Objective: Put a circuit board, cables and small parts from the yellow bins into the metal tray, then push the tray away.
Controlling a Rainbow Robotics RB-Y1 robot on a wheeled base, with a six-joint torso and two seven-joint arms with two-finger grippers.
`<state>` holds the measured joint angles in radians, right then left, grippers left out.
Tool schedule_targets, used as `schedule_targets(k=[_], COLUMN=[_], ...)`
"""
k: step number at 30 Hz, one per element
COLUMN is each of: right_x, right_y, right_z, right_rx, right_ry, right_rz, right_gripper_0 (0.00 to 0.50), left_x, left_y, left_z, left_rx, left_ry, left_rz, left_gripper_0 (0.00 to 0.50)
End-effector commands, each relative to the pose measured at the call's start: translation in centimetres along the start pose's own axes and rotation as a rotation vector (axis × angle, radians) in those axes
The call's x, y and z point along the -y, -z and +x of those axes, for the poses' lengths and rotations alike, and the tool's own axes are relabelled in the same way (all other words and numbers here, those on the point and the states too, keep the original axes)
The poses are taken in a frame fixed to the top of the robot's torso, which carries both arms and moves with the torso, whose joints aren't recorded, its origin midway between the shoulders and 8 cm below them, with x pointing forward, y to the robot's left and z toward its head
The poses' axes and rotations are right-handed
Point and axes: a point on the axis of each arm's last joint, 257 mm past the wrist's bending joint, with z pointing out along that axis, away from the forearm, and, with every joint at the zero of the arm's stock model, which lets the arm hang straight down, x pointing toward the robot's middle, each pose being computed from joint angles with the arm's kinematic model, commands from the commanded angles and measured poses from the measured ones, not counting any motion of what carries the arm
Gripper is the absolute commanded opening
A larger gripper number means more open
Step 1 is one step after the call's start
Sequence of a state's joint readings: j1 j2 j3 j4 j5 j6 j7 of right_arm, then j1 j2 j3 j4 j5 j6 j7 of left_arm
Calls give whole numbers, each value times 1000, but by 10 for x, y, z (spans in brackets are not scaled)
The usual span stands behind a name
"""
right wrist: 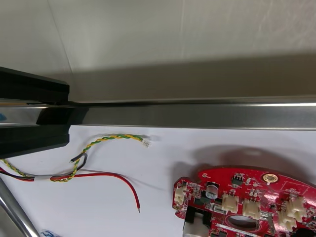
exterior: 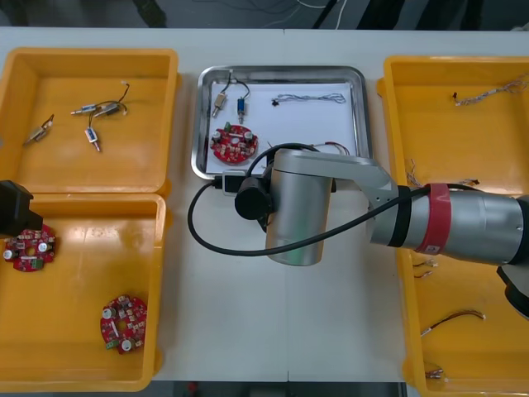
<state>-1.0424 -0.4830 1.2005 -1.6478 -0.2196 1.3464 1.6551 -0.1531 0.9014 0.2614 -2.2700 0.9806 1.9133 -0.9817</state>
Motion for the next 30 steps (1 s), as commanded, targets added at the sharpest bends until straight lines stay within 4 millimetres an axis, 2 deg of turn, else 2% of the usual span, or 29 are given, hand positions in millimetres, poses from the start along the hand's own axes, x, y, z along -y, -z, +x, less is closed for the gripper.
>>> schedule_targets(k=[1,9,17,23,30], right_x=[32,56,71,81,84], right_y=[9,3,1,-8,-10], right_z=[-30,-29,-33,-41,-39], right_rx=[53,49,61,117,122], right_ry=[1,-7,-10,-20,-26], right_rz=[67,104,127,141,145], right_gripper_0=[0,0,0,0,0], left_x=[-13,-13,-13,-13,-13], left_y=[11,11,11,11,11], left_z=[-4,-4,-4,-4,-4], left_rx=[27,27,27,27,27], left_ry=[-90,-90,-90,-90,-90], left_rz=[-45,-45,-45,-45,-45], left_gripper_0=[500,500,500,500,500])
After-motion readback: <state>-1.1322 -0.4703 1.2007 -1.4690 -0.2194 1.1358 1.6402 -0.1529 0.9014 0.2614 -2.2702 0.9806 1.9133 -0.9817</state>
